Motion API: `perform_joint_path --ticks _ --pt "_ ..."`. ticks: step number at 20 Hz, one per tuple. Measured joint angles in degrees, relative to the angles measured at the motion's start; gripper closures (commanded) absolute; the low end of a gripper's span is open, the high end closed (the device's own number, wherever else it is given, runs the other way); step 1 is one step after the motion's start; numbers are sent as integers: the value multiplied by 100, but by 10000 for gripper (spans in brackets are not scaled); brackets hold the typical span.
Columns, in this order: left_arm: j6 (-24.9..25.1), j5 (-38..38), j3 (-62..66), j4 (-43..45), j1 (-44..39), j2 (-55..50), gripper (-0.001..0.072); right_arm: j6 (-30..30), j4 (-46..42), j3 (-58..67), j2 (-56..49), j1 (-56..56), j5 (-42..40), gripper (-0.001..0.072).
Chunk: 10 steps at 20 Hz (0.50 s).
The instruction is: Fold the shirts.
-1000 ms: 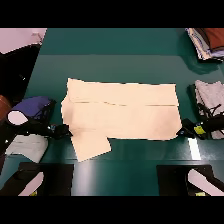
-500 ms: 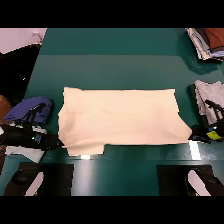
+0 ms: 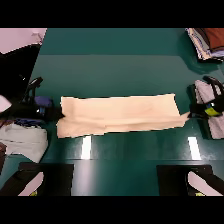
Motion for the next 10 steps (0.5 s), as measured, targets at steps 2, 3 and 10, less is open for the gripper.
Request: perform_joint_path --ticks 2,3,10 --pt "81 424 293 11 0 -632 685 0 157 431 -627 42 -192 700" --pt "109 625 431 11 0 -925 685 -2 262 636 -942 52 -297 700" --pt "164 1464 850 0 4 -1825 138 -170 1080 1703 -2413 -13 -605 374"
